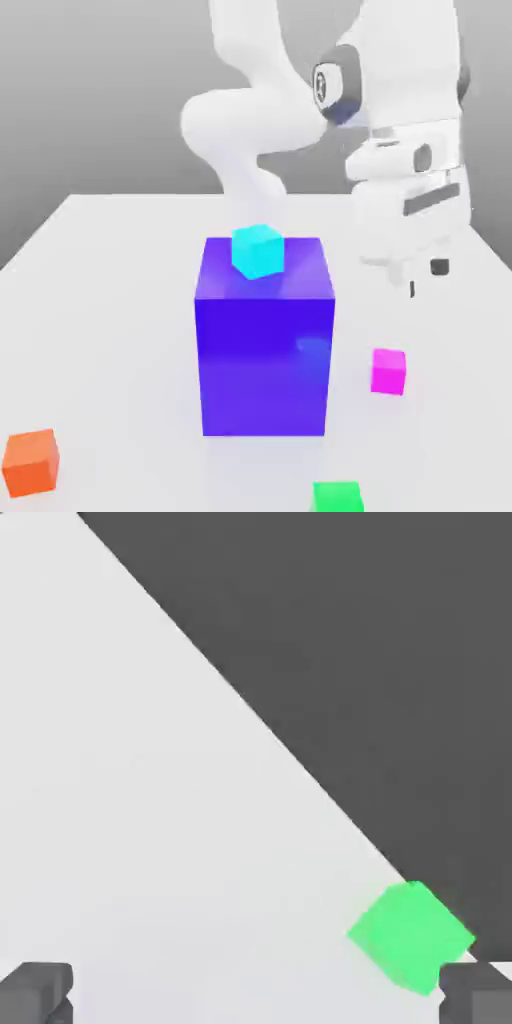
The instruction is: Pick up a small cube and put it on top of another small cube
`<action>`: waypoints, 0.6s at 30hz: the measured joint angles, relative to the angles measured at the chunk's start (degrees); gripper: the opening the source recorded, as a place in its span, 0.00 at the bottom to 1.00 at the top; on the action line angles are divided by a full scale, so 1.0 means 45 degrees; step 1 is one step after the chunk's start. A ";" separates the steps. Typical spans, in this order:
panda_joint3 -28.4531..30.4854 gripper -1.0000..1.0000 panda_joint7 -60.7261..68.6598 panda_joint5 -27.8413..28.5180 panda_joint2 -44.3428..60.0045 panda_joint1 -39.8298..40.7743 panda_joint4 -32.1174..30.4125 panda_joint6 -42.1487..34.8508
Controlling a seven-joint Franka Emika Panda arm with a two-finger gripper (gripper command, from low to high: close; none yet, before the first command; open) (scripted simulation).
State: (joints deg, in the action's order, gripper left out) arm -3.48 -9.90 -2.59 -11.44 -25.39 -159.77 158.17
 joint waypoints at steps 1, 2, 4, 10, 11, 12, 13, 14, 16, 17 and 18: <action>-0.0162 0.50 0.0501 0.0031 0.0566 -0.0286 -0.0409 0.0417; -0.0383 0.50 0.0986 0.0123 0.1175 -0.0517 -0.0836 0.0864; -0.0617 0.50 0.1435 0.0518 0.2302 -0.0805 -0.1339 0.1715; 0.0357 0.50 0.0815 0.1712 0.5141 -0.1686 -0.1041 0.3995; 0.0547 0.50 0.0778 0.1749 0.5604 -0.1872 -0.0957 0.4373; 0.0663 0.00 0.0746 0.1784 0.5881 -0.1984 -0.0905 0.4594; 0.0663 0.00 0.0746 0.1784 0.5881 -0.1984 -0.0905 0.4594; 0.0663 0.00 0.0744 0.1787 0.5881 -0.1984 -0.0905 0.4591; 0.0662 0.00 0.0730 0.1800 0.5880 -0.1982 -0.0905 0.4581; 0.0661 0.00 0.0719 0.1812 0.5880 -0.1981 -0.0905 0.4572; 0.0712 0.00 0.0698 0.1837 0.6021 -0.2027 -0.0880 0.4691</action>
State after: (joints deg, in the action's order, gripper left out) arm -0.27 -6.76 5.67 15.65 -34.51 -163.73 179.28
